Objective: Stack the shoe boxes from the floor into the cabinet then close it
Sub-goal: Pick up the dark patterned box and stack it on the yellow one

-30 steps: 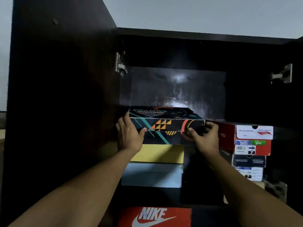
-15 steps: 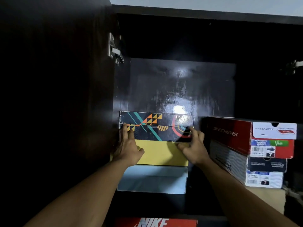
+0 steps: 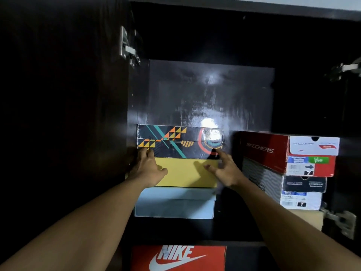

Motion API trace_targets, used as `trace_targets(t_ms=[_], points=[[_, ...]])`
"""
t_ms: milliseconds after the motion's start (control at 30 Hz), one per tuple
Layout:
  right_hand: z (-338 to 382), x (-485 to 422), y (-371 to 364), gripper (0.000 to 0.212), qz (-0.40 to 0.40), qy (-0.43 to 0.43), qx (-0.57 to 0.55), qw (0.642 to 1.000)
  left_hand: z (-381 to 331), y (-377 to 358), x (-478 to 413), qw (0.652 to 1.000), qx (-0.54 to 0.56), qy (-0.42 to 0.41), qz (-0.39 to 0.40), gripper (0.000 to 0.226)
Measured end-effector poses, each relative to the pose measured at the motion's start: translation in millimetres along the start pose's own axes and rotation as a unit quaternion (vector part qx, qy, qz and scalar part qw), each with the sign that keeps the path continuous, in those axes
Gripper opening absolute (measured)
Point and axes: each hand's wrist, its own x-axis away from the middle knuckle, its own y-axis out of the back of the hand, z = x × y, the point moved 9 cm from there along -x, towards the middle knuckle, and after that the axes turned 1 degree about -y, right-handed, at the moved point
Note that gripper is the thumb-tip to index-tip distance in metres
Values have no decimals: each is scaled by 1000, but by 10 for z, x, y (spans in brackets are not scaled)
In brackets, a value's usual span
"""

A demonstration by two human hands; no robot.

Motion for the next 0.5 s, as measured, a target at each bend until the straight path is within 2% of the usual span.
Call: trace_targets(t_ms=[100, 267, 400, 433, 500], points=[[75, 295, 113, 85, 7, -6, 8, 1000, -107, 41, 188, 1000, 12, -23, 5, 88], [100, 1020, 393, 86, 27, -29, 50, 998, -291, 85, 799, 996, 53, -48, 59, 88], [15, 1716, 713, 115, 21, -62, 79, 995, -501, 63, 1502, 991, 55, -80, 90, 79], [-26, 1906, 775, 110, 24, -68, 78, 994, -538, 40, 1698, 990, 61, -83, 101, 78], [-83, 2334, 922, 84, 25, -81, 73, 994, -596, -41, 2104, 985, 80, -78, 133, 76]])
